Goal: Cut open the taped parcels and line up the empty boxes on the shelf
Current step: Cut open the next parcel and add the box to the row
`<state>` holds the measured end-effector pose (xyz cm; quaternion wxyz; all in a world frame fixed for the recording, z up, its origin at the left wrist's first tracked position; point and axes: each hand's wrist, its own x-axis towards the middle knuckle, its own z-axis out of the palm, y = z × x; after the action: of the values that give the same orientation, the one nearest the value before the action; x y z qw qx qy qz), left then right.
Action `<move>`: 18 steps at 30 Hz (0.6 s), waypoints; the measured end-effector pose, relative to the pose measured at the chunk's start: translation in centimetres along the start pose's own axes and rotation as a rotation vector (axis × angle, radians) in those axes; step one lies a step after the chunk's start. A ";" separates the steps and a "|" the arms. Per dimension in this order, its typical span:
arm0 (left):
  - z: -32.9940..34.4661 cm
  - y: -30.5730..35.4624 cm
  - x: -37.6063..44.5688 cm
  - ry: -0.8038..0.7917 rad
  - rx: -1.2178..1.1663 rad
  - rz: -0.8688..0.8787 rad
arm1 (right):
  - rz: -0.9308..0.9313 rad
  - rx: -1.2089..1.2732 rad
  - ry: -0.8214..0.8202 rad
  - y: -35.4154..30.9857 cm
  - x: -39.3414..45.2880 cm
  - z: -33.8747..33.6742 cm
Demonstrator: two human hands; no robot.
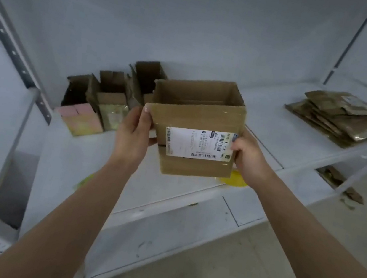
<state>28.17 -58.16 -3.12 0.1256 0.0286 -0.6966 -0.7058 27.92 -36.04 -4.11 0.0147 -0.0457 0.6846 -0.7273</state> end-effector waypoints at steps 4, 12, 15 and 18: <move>-6.0 -1.6 2.1 -0.030 0.018 -0.072 | 0.124 0.225 -0.065 2.8 1.4 5.2; -8.9 -5.2 5.0 -0.113 0.058 -0.233 | 0.248 0.230 0.098 6.3 2.8 8.2; -8.6 -6.2 5.4 -0.136 0.056 -0.245 | 0.249 0.262 0.166 6.7 3.0 9.1; -8.5 -6.8 5.9 -0.145 0.065 -0.222 | 0.257 0.234 0.190 7.2 3.2 8.8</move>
<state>23.38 -67.78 -9.30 -0.0050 0.0584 -0.7189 -0.6926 25.17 -45.55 -10.61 0.0477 0.1129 0.5938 -0.7952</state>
